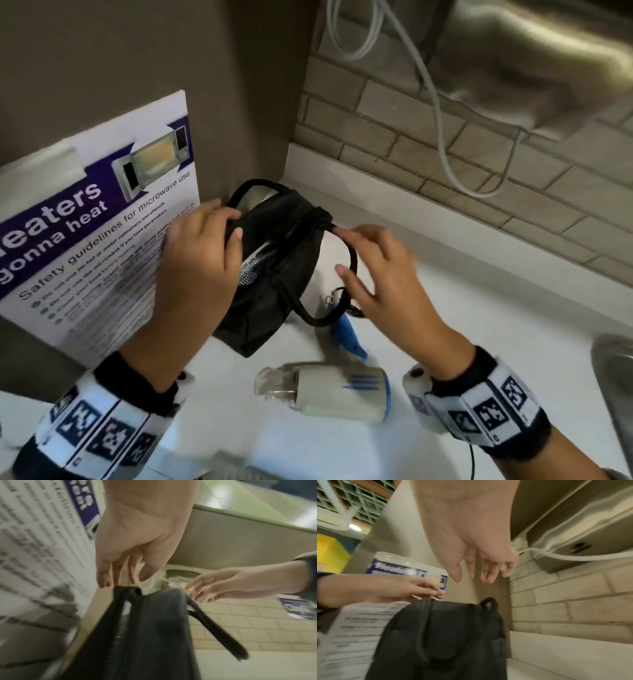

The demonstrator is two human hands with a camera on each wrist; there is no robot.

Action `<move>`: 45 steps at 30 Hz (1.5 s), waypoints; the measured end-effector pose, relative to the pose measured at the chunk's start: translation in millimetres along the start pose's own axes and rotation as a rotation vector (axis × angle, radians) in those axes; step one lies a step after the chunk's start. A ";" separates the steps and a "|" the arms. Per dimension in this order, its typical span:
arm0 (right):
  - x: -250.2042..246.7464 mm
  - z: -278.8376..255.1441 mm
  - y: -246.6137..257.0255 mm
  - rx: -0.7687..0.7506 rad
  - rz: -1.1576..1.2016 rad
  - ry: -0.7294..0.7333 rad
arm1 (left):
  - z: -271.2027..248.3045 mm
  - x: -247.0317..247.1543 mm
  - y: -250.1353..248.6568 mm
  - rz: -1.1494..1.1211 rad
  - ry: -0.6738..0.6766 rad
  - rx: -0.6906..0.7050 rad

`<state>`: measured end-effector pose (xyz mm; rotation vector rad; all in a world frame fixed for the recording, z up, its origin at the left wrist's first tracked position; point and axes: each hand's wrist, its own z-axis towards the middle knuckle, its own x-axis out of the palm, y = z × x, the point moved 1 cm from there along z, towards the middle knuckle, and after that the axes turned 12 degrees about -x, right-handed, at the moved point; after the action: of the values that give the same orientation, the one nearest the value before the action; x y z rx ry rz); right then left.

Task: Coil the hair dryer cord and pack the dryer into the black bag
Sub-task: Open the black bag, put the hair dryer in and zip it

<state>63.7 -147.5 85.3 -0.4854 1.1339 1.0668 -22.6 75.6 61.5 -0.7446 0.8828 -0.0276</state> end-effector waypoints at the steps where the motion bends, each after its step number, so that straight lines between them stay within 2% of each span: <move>1: -0.8 -4.4 -14.7 0.062 0.039 -0.028 | -5.7 -0.9 -8.8 -0.003 -0.016 0.062; 3: 4.0 -14.4 -42.2 0.175 0.095 -0.052 | -17.4 1.6 -27.4 -0.048 0.010 0.207; 5: 14.8 -26.8 -63.7 0.245 0.099 -0.031 | -30.1 12.0 -41.0 -0.086 0.091 0.331; 10: 46.4 -54.1 -98.4 0.324 0.039 0.184 | -80.4 56.4 -58.6 0.039 0.477 0.585; 12: 56.3 -57.6 -107.9 0.375 0.016 0.275 | -102.9 73.9 -61.7 0.048 0.646 0.590; 14: 67.2 -58.1 -115.6 0.401 0.006 0.355 | -118.1 88.4 -63.3 0.156 0.800 0.549; 17: 86.6 -58.0 -121.7 0.368 -0.013 0.468 | -127.7 107.4 -53.4 0.324 1.052 0.482; 18: 92.6 -58.2 -121.8 0.352 -0.002 0.494 | -128.6 108.6 -51.6 0.343 1.094 0.471; 23: 107.9 -58.2 -123.8 0.253 0.121 0.491 | -129.3 110.4 -51.9 0.390 1.093 0.484; 25: 104.9 -57.0 -124.5 0.270 0.168 0.504 | -125.7 110.4 -49.2 0.372 1.096 0.476; 27: 96.9 -56.1 -124.9 0.348 0.219 0.489 | -119.8 106.3 -47.3 0.317 1.118 0.441; 32: 60.4 -52.1 -127.7 0.529 0.248 0.401 | -100.3 72.8 -57.6 -0.101 1.172 0.256; 35: 32.5 -48.1 -125.2 0.503 0.255 0.276 | -88.7 54.9 -67.4 -0.339 1.116 0.212; 37: 15.4 -44.5 -122.7 0.508 0.292 0.181 | -79.5 44.8 -71.1 -0.453 1.025 0.200; 39: -3.7 -40.1 -117.1 0.614 0.491 0.053 | -68.8 31.6 -73.1 -0.546 0.915 0.172; 41: -20.7 -35.7 -108.7 0.728 0.815 -0.090 | -57.1 14.7 -75.0 -0.649 0.854 0.127; 43: -32.4 -31.1 -100.6 0.796 1.047 -0.207 | -45.5 -0.3 -76.1 -0.735 0.828 0.105; 45: -38.5 -25.7 -94.1 0.855 1.244 -0.321 | -35.7 -11.6 -74.8 -0.832 0.857 0.061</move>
<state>131.9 -226.8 92.4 1.1825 1.4527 1.4356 -35.1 2.3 100.0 -1.0151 1.3008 -1.1776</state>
